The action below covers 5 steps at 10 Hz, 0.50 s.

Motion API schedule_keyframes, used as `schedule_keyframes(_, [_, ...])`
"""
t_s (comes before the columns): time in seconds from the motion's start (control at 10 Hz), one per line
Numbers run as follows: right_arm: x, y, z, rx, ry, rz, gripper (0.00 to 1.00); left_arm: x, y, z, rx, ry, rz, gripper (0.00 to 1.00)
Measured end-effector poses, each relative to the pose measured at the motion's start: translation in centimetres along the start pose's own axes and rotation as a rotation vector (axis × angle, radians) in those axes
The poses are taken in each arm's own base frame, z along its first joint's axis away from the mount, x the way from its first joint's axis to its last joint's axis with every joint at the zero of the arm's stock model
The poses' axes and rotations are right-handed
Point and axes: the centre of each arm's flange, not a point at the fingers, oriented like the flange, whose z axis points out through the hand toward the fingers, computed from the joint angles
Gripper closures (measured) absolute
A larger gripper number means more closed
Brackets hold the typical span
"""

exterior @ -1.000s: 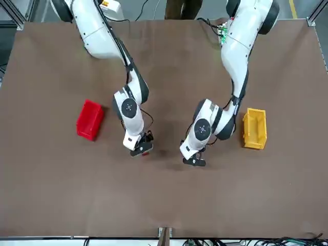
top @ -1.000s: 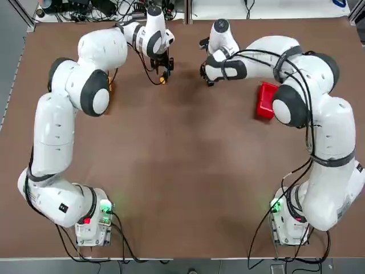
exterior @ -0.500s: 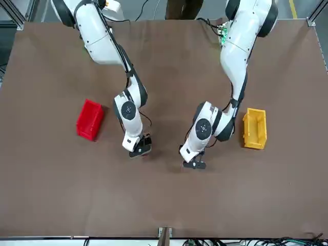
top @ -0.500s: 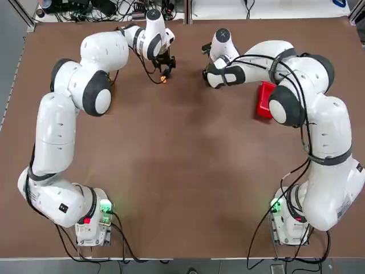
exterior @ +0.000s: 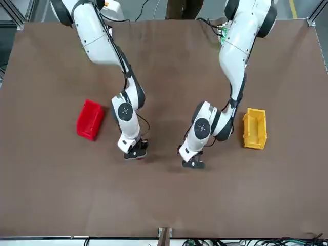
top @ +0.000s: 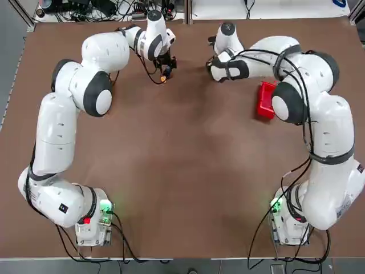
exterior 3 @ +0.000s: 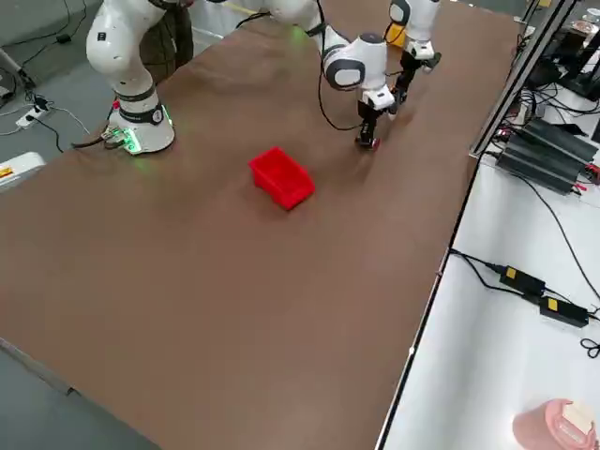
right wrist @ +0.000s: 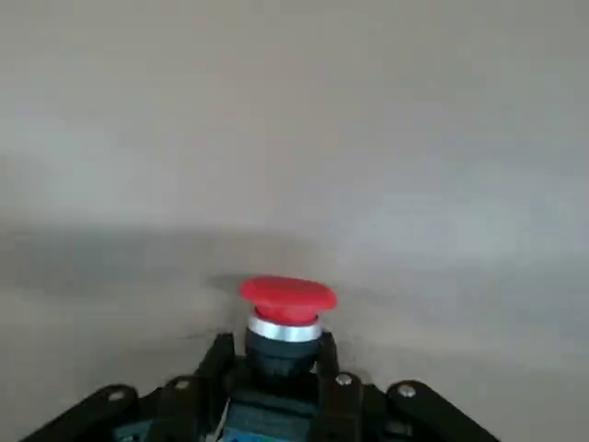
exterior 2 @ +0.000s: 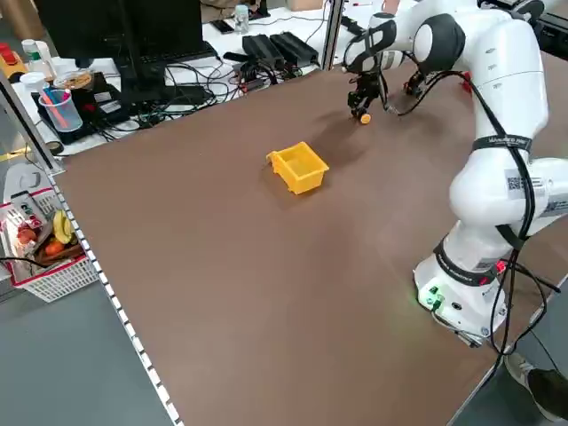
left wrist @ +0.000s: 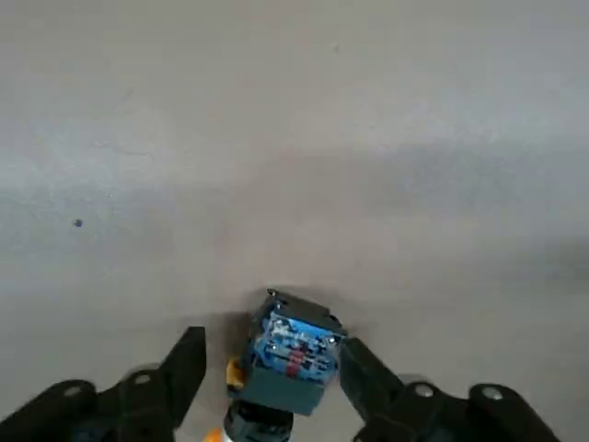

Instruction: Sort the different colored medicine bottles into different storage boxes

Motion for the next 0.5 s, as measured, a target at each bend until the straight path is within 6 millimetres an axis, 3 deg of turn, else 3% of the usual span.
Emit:
schedule_keyframes(0.2, [3.4, 13.0, -7.4, -0.037, -0.132, 0.026, 0.59, 0.1, -0.1, -0.1, 0.0, 0.002, -0.003, 0.22])
schedule_keyframes(0.3, [3.3, 19.3, -11.7, -0.031, -0.184, 0.053, 0.59, 0.1, -0.1, -0.1, -0.001, 0.002, -0.005, 0.22])
schedule_keyframes(0.4, [1.9, 24.0, -14.4, -0.021, -0.215, 0.074, 0.59, 0.1, 0.0, -0.1, -0.001, 0.002, -0.007, 0.24])
schedule_keyframes(0.5, [-0.5, 26.9, -14.9, -0.014, -0.23, 0.095, 0.59, 0.0, 0.2, -0.1, -0.001, 0.002, -0.006, 0.25])
